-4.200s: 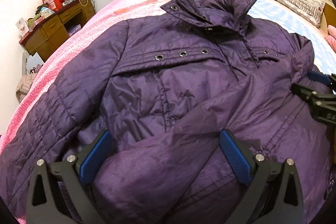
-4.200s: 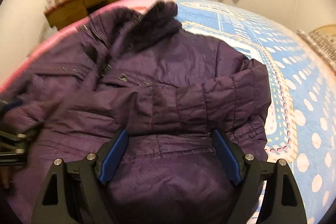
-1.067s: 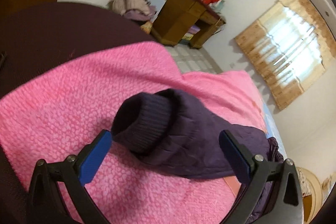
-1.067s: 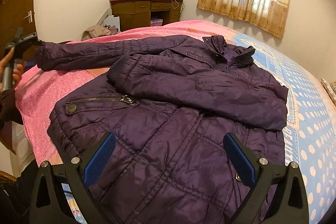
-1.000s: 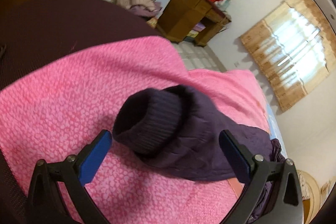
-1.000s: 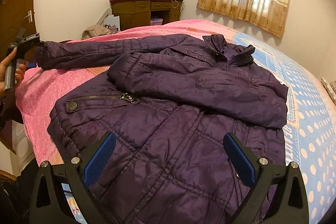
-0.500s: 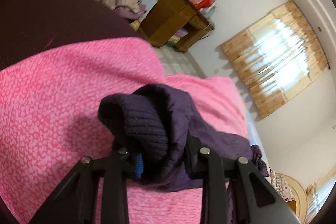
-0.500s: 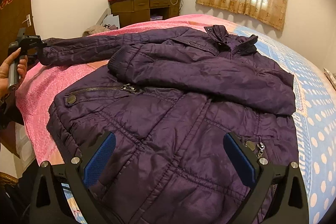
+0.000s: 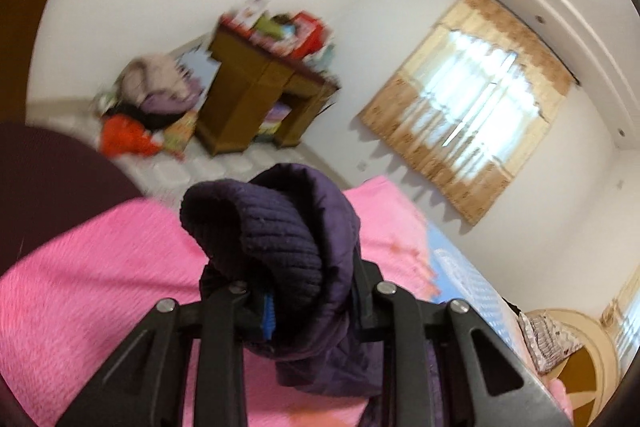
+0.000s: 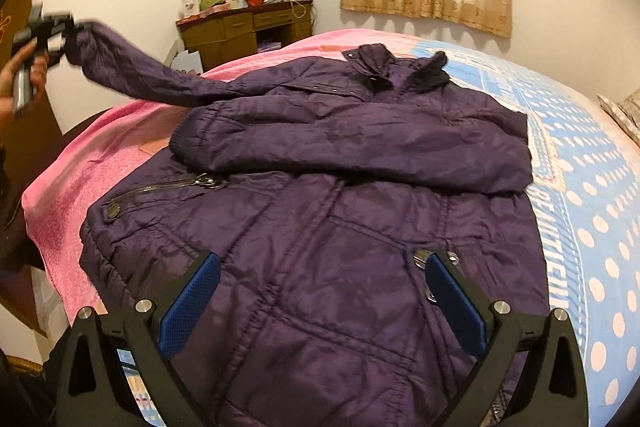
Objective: Fold large clothes
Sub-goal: 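Fold the held sleeve across the jacket body with the left gripper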
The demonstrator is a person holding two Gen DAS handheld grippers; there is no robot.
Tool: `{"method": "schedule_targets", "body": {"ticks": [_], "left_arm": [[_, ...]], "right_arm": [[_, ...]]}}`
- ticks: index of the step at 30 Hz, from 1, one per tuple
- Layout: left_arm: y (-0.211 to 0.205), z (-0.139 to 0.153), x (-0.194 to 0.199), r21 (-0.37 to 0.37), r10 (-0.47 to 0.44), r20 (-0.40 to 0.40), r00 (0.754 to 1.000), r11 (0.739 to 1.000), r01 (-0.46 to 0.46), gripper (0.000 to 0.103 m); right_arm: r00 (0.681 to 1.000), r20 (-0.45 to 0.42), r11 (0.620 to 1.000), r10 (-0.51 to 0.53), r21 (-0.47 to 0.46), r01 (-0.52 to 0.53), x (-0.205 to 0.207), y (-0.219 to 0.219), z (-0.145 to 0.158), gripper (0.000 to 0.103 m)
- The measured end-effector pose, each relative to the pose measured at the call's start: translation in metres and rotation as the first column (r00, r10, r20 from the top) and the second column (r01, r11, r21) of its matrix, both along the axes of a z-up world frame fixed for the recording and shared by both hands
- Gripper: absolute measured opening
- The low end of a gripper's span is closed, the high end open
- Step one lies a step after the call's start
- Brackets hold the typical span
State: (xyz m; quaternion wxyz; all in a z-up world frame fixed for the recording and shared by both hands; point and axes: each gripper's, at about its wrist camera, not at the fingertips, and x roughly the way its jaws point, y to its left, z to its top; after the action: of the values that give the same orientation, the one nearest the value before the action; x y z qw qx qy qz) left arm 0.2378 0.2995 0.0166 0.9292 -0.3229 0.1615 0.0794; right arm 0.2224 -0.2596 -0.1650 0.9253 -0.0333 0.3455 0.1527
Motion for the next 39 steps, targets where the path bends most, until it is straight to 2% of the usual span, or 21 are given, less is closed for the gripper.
{"method": "schedule_targets", "body": {"ticks": [5, 7, 9, 12, 13, 14, 16, 17, 18, 19, 20, 23, 25, 27, 29, 30, 31, 32, 33, 37, 39], "left_arm": [[-0.065, 0.058, 0.016, 0.154, -0.109, 0.110, 0.988, 0.984, 0.092, 0.027], [-0.099, 0.075, 0.021, 0.221, -0.181, 0.140, 0.973, 0.964, 0.148, 0.027], [-0.146, 0.085, 0.022, 0.299, -0.274, 0.157, 0.949, 0.929, 0.219, 0.027], [-0.222, 0.084, 0.020, 0.410, -0.420, 0.147, 0.895, 0.850, 0.332, 0.027], [-0.259, 0.076, 0.020, 0.447, -0.487, 0.128, 0.864, 0.806, 0.388, 0.027], [-0.276, 0.072, 0.018, 0.464, -0.522, 0.114, 0.846, 0.781, 0.419, 0.027], [-0.340, 0.045, 0.017, 0.515, -0.614, 0.054, 0.788, 0.693, 0.505, 0.027], [-0.358, 0.039, 0.016, 0.526, -0.636, 0.035, 0.771, 0.667, 0.527, 0.027], [-0.392, 0.019, 0.015, 0.550, -0.672, -0.017, 0.740, 0.612, 0.569, 0.028], [-0.408, 0.011, 0.016, 0.561, -0.684, -0.047, 0.728, 0.585, 0.586, 0.031], [-0.434, -0.009, 0.017, 0.572, -0.698, -0.104, 0.708, 0.541, 0.617, 0.035], [-0.470, -0.040, 0.013, 0.568, -0.727, -0.222, 0.650, 0.445, 0.692, 0.056], [-0.470, -0.042, -0.005, 0.582, -0.755, -0.211, 0.621, 0.414, 0.700, 0.072], [-0.460, -0.042, -0.015, 0.618, -0.745, -0.211, 0.632, 0.400, 0.677, 0.089], [-0.443, -0.038, -0.017, 0.623, -0.748, -0.196, 0.633, 0.404, 0.670, 0.093], [-0.421, -0.038, -0.017, 0.623, -0.738, -0.200, 0.644, 0.411, 0.665, 0.095], [-0.423, -0.038, -0.012, 0.626, -0.728, -0.207, 0.653, 0.415, 0.660, 0.099], [-0.411, -0.039, -0.006, 0.632, -0.709, -0.212, 0.672, 0.425, 0.648, 0.102], [-0.387, -0.041, 0.003, 0.646, -0.666, -0.214, 0.714, 0.452, 0.615, 0.103], [-0.356, -0.069, 0.062, 0.693, -0.468, -0.282, 0.838, 0.504, 0.515, 0.103], [-0.335, -0.088, 0.105, 0.692, -0.372, -0.348, 0.860, 0.517, 0.504, 0.103]], "right_arm": [[1.000, -0.002, 0.999, -0.025, 0.031, 0.025, -0.001, -0.015, -0.003, 0.101], [0.999, -0.005, 0.998, -0.037, 0.043, 0.037, -0.002, -0.022, -0.005, 0.101], [0.999, -0.004, 0.997, -0.051, 0.053, 0.051, -0.004, -0.029, -0.006, 0.101], [0.996, -0.009, 0.994, -0.083, 0.072, 0.084, -0.007, -0.045, -0.009, 0.101], [0.995, -0.011, 0.992, -0.097, 0.079, 0.097, -0.009, -0.051, -0.010, 0.101], [0.994, -0.014, 0.990, -0.113, 0.087, 0.113, -0.011, -0.057, -0.011, 0.101], [0.989, -0.027, 0.983, -0.146, 0.108, 0.149, -0.014, -0.071, -0.015, 0.101], [0.986, -0.038, 0.979, -0.164, 0.116, 0.167, -0.015, -0.077, -0.018, 0.101], [0.983, -0.049, 0.976, -0.178, 0.122, 0.182, -0.016, -0.083, -0.021, 0.101], [0.980, -0.059, 0.973, -0.189, 0.124, 0.195, -0.018, -0.088, -0.024, 0.101], [0.978, -0.066, 0.971, -0.197, 0.125, 0.204, -0.020, -0.092, -0.027, 0.101], [0.978, -0.065, 0.970, -0.201, 0.128, 0.208, -0.029, -0.101, -0.031, 0.101], [0.978, -0.054, 0.970, -0.202, 0.125, 0.207, -0.034, -0.104, -0.030, 0.101], [0.977, -0.046, 0.969, -0.207, 0.126, 0.212, -0.038, -0.107, -0.027, 0.101], [0.975, -0.033, 0.966, -0.218, 0.138, 0.220, -0.039, -0.111, -0.020, 0.101], [0.975, -0.026, 0.964, -0.221, 0.146, 0.223, -0.038, -0.113, -0.015, 0.101], [0.975, -0.015, 0.963, -0.221, 0.154, 0.221, -0.036, -0.115, -0.008, 0.101], [0.976, -0.003, 0.963, -0.218, 0.160, 0.216, -0.034, -0.116, -0.001, 0.101], [0.977, 0.013, 0.964, -0.211, 0.171, 0.206, -0.029, -0.116, 0.009, 0.101], [0.978, 0.014, 0.960, -0.208, 0.196, 0.201, 0.008, -0.115, 0.042, 0.101], [0.975, 0.020, 0.958, -0.220, 0.194, 0.212, 0.028, -0.111, 0.053, 0.101]]}}
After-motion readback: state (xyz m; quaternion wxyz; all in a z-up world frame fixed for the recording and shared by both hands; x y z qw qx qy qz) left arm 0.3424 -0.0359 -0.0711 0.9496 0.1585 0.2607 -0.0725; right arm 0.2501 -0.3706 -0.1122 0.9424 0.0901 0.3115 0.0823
